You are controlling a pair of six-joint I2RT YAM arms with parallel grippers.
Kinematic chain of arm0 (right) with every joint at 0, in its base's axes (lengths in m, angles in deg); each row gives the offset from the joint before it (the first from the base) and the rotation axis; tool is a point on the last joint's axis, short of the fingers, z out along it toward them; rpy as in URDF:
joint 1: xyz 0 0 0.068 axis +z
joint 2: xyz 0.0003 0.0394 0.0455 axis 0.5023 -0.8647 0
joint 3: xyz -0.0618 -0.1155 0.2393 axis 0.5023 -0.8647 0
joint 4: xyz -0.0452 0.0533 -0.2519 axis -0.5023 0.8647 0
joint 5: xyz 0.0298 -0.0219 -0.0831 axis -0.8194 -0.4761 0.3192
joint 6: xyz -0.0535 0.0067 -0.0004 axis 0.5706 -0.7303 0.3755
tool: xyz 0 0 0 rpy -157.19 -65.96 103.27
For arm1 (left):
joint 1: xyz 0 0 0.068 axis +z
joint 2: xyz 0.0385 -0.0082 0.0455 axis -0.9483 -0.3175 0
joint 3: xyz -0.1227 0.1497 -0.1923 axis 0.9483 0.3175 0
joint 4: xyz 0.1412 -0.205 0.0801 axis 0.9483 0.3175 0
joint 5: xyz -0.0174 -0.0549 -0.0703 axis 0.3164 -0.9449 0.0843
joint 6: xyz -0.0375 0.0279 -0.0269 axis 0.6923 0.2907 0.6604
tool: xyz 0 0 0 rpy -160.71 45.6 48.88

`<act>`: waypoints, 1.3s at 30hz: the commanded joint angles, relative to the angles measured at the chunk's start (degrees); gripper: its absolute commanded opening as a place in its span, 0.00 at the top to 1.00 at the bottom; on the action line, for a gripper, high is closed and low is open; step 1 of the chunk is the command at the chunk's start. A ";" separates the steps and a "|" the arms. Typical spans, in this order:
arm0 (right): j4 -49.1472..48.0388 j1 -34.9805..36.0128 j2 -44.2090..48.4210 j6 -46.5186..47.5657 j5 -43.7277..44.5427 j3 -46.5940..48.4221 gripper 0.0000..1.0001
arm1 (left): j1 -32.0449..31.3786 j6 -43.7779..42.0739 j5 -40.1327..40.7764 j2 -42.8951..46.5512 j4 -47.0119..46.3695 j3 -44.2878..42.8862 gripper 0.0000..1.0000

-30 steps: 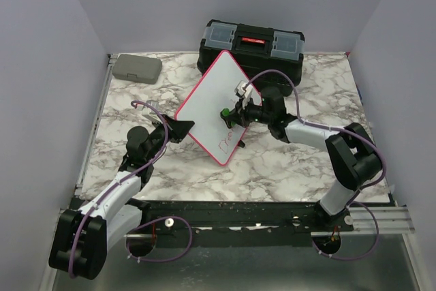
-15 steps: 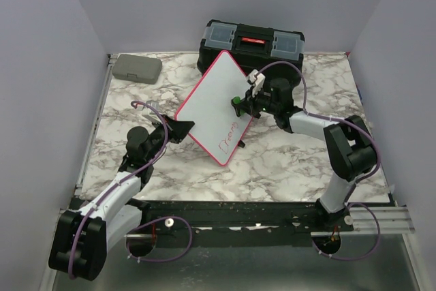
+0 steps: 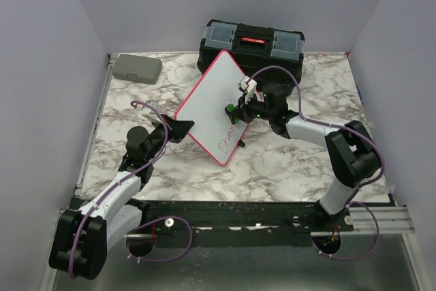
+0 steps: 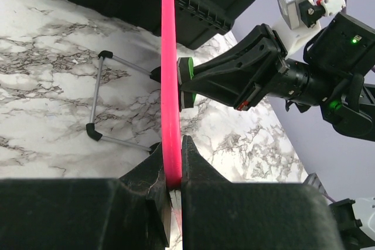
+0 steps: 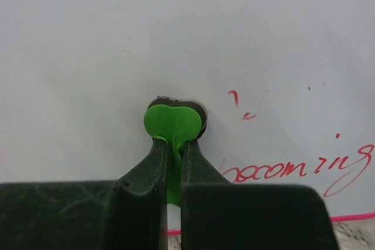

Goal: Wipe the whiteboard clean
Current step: Erase the whiteboard at the whiteboard stand.

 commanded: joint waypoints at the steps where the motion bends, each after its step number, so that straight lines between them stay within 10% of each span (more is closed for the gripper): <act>1: -0.05 1.06 -3.17 -4.10 5.09 5.12 0.99 | -1.41 -0.06 -6.20 0.30 -0.19 -0.52 1.00; 12: 1.87 -5.19 -6.49 -3.11 10.09 5.53 0.99 | -1.44 -0.17 -6.55 0.13 -0.49 -0.33 1.00; 25: 4.23 -0.15 0.26 -1.05 -5.13 0.53 0.99 | -1.45 -0.15 -6.67 -0.74 -0.83 -0.89 1.00; 39: 7.13 -6.49 -7.13 -5.56 7.69 7.43 0.99 | -1.42 -0.47 -6.90 0.13 -0.07 -0.92 1.00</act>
